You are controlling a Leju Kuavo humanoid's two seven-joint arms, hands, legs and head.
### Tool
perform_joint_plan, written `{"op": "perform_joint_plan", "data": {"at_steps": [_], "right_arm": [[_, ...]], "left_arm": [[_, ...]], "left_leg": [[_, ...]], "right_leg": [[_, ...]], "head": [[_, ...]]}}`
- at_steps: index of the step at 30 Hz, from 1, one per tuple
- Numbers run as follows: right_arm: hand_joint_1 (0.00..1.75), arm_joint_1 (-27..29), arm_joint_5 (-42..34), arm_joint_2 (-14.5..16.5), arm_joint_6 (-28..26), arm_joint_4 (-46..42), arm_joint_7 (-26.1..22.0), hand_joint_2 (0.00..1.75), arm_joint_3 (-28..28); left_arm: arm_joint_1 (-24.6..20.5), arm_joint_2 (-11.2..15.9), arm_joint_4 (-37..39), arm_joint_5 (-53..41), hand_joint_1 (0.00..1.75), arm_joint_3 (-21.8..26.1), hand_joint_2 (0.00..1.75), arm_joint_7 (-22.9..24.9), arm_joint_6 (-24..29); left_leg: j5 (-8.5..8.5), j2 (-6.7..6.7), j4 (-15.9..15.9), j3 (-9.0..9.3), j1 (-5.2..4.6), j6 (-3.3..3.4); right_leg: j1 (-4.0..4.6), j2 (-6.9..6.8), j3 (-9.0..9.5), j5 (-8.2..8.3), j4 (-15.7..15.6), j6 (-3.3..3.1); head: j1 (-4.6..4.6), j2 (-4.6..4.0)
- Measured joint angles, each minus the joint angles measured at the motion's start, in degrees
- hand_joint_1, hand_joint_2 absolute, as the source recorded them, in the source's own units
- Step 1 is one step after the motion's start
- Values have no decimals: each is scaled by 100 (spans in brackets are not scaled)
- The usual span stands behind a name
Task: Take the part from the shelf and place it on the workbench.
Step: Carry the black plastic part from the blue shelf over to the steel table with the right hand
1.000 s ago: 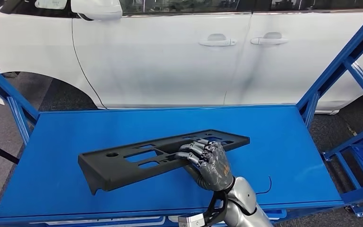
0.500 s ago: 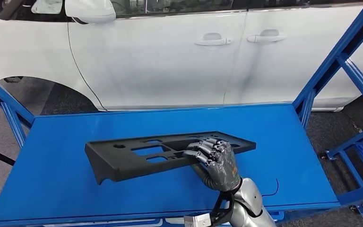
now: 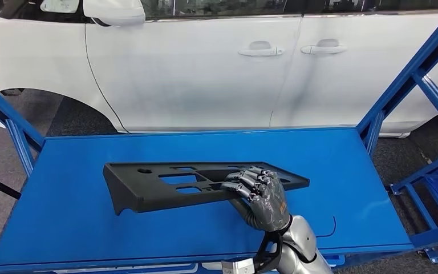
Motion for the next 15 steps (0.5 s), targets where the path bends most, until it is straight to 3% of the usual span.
{"op": "perform_joint_plan", "data": {"at_steps": [2,3,4,5,7,9,13,15], "right_arm": [[175,11,-1,-3,0,-1,0,175,0],[175,19,-1,-5,0,-1,0,175,0],[175,26,-1,-7,0,0,0,175,0],[175,28,-1,-8,0,1,0,175,0],[175,26,-1,-8,0,-1,0,175,0],[175,22,0,-8,0,-2,0,175,0],[175,24,-1,-9,0,-3,0,175,0],[175,20,-1,-8,0,-4,0,175,0]], "left_arm": [[-2,0,0,0,0,0,175,1,0],[-1,0,0,0,0,0,175,1,0],[0,0,0,0,0,0,175,1,0],[1,0,0,0,0,0,175,1,0],[0,0,0,0,0,-1,175,1,-2],[-1,0,0,0,0,-2,175,1,-4],[-1,-1,0,-1,0,-3,175,0,-6],[-3,-1,0,-1,0,-4,175,1,-7]], "left_leg": [[4,4,0,-11,-7,28],[4,5,2,-15,-9,31],[3,4,6,-15,-9,30],[0,2,12,-12,-9,25],[-18,-7,32,0,-9,-2],[-42,-14,67,-13,-27,-56],[-77,-13,88,-32,-23,-201],[-307,-9,426,-167,-8,-260]], "right_leg": [[-17,-1,-362,-373,776,33],[-27,-1,-512,-469,1083,46],[-38,-2,-575,-457,1204,55],[-50,-4,-518,-329,1083,58],[-68,-12,-145,68,315,42],[-55,-15,139,271,-301,3],[-34,-4,178,297,-439,-122],[-51,-17,198,320,-483,-188]], "head": [[1,0],[1,0],[1,0],[1,0],[1,0],[0,0],[0,0],[-1,0]]}}
